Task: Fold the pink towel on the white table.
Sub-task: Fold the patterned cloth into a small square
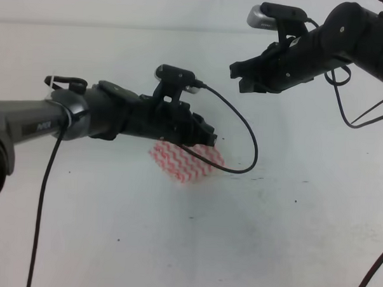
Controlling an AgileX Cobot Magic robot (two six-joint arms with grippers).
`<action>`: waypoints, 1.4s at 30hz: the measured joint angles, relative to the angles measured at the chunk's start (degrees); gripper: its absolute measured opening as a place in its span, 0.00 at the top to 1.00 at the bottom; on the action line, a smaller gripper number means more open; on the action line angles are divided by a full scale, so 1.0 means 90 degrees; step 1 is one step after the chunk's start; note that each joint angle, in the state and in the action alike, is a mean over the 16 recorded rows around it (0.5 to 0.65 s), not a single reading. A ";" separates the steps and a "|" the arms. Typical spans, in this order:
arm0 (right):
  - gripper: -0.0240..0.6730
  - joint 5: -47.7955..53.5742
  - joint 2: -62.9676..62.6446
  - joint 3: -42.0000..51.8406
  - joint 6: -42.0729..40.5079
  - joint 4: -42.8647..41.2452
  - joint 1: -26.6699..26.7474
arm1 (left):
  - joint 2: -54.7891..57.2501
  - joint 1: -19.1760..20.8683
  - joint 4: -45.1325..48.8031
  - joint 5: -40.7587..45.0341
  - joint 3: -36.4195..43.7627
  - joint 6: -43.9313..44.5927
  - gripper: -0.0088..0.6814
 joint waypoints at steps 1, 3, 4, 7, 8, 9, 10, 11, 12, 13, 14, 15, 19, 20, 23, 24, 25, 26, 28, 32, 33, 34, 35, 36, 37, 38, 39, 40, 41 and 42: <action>0.99 0.0005 0.0000 0.0000 -0.0003 0.0000 -0.0002 | 0.0019 -0.0013 0.0031 -0.0014 -0.0001 -0.0045 0.99; 0.99 0.0011 -0.0010 -0.0001 -0.0005 -0.0003 -0.0005 | 0.0055 -0.0030 0.0110 -0.0021 -0.0002 -0.0146 0.99; 0.99 0.0011 -0.0015 -0.0001 -0.0007 -0.0005 -0.0006 | 0.0072 -0.0035 0.0148 -0.0019 -0.0002 -0.0196 0.99; 0.99 0.0013 -0.0015 -0.0001 -0.0009 -0.0005 -0.0007 | 0.0122 -0.0043 0.0290 0.0033 -0.0004 -0.0340 0.99; 0.99 0.0012 -0.0020 -0.0001 -0.0011 -0.0006 -0.0008 | 0.0138 -0.0044 0.0331 0.0068 -0.0004 -0.0373 0.99; 0.99 0.0012 -0.0020 -0.0001 -0.0013 -0.0006 -0.0008 | 0.0155 -0.0044 0.0369 0.0107 -0.0005 -0.0407 0.99; 0.99 0.0014 -0.0020 -0.0001 -0.0013 -0.0005 -0.0009 | 0.0167 -0.0045 0.0411 0.0147 -0.0005 -0.0438 0.99; 0.99 0.0014 -0.0020 -0.0001 -0.0014 -0.0005 -0.0009 | 0.0177 -0.0046 0.0453 0.0191 -0.0006 -0.0467 0.99; 0.99 0.0013 -0.0025 -0.0001 -0.0016 -0.0006 -0.0009 | 0.0189 -0.0046 0.0486 0.0229 -0.0007 -0.0493 0.99; 0.99 0.0013 -0.0030 -0.0002 -0.0017 -0.0008 -0.0010 | 0.0199 -0.0047 0.0522 0.0279 -0.0007 -0.0511 0.99; 0.99 0.0013 -0.0030 -0.0002 -0.0018 -0.0008 -0.0010 | 0.0209 -0.0048 0.0557 0.0325 -0.0007 -0.0532 0.99; 0.99 0.0014 -0.0030 -0.0002 -0.0019 -0.0008 -0.0010 | 0.0217 -0.0048 0.0591 0.0388 -0.0007 -0.0546 0.99; 0.99 0.0017 -0.0025 -0.0001 -0.0018 -0.0006 -0.0010 | 0.0239 -0.0051 0.0681 0.0696 -0.0007 -0.0556 0.99; 0.99 0.0018 -0.0025 -0.0001 -0.0018 -0.0006 -0.0010 | 0.0242 -0.0052 0.0699 0.0785 -0.0008 -0.0551 0.99; 0.99 0.0017 -0.0030 -0.0002 -0.0020 -0.0009 -0.0010 | 0.0249 -0.0054 0.0731 0.1029 -0.0008 -0.0510 0.99; 0.99 0.0018 -0.0025 -0.0002 -0.0020 -0.0008 -0.0010 | 0.0249 -0.0055 0.0739 0.1095 -0.0008 -0.0479 0.99; 0.99 0.0020 -0.0020 -0.0001 -0.0019 -0.0006 -0.0010 | 0.0250 -0.0056 0.0751 0.1153 -0.0008 -0.0452 0.99; 0.99 0.0018 -0.0025 -0.0002 -0.0020 -0.0008 -0.0010 | 0.0253 -0.0056 0.0759 0.1210 -0.0008 -0.0422 0.99; 0.99 0.0018 -0.0020 -0.0001 -0.0018 -0.0006 -0.0010 | 0.0252 -0.0056 0.0777 0.1322 -0.0016 -0.0357 0.99; 0.99 0.0004 -0.0015 -0.0001 -0.0016 -0.0005 -0.0009 | 0.0243 -0.0057 0.0802 0.1489 -0.0064 -0.0224 0.99; 0.99 0.0001 -0.0010 -0.0001 -0.0015 -0.0003 -0.0009 | 0.0225 -0.0057 0.0817 0.1531 -0.0091 -0.0192 0.99; 0.99 -0.0005 -0.0010 -0.0001 -0.0015 -0.0003 -0.0009 | 0.0213 -0.0057 0.0827 0.1546 -0.0117 -0.0163 0.99; 0.99 -0.0009 -0.0015 -0.0001 -0.0015 -0.0003 -0.0009 | 0.0193 -0.0056 0.0840 0.1557 -0.0144 -0.0146 0.99; 0.99 -0.0011 -0.0010 0.0000 -0.0014 -0.0002 -0.0009 | 0.0167 -0.0056 0.0855 0.1568 -0.0172 -0.0132 0.99; 0.99 -0.0015 -0.0016 0.0000 -0.0013 -0.0003 -0.0009 | 0.0142 -0.0055 0.0869 0.1572 -0.0200 -0.0127 0.99; 0.99 -0.0018 -0.0020 0.0000 -0.0012 -0.0005 -0.0009 | 0.0117 -0.0055 0.0884 0.1579 -0.0228 -0.0121 0.99; 0.99 -0.0021 -0.0016 0.0000 -0.0011 -0.0009 -0.0009 | 0.0087 -0.0055 0.0899 0.1585 -0.0254 -0.0119 0.99; 0.99 -0.0023 -0.0020 0.0000 -0.0011 -0.0013 -0.0009 | 0.0055 -0.0055 0.0915 0.1585 -0.0280 -0.0131 0.99; 0.99 -0.0023 -0.0040 -0.0001 -0.0011 -0.0024 -0.0009 | 0.0015 -0.0055 0.0931 0.1579 -0.0306 -0.0140 0.99; 0.99 -0.0014 -0.0060 -0.0001 -0.0009 -0.0044 -0.0009 | -0.0036 -0.0055 0.0945 0.1561 -0.0328 -0.0156 0.99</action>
